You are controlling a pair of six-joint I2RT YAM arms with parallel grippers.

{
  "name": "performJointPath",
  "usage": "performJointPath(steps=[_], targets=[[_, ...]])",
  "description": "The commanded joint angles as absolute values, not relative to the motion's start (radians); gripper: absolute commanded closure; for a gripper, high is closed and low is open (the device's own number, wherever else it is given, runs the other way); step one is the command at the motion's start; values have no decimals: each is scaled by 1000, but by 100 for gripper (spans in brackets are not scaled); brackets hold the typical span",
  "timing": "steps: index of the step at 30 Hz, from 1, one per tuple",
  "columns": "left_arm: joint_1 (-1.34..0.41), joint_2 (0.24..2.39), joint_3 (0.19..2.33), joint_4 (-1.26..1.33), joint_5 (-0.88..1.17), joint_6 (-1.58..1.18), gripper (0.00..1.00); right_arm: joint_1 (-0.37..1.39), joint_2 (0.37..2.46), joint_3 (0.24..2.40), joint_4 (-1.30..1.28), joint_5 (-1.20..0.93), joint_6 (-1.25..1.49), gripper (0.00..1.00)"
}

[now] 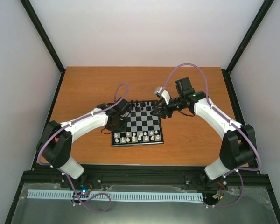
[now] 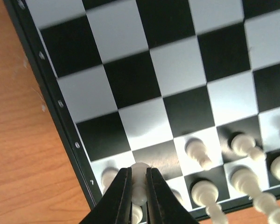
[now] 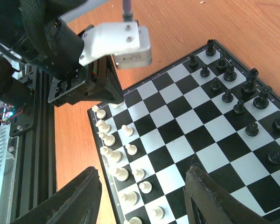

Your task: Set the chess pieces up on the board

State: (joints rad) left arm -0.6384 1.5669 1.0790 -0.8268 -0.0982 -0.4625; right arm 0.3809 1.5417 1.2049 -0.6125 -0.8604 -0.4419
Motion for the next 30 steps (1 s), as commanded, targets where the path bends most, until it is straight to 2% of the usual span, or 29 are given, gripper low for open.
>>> performJointPath(steps=[1,25,30], targets=[[-648,1576,1044,-834,-17,-426,91,373,1548,1212,-623,-885,-454,51],[-660,1651,1035,-799,18,-415,89,373,1555,1213,-628,-882,-459,51],[-660,1653,1039,-803,18,-416,80,373,1554,1214,-629,-882,-462,51]])
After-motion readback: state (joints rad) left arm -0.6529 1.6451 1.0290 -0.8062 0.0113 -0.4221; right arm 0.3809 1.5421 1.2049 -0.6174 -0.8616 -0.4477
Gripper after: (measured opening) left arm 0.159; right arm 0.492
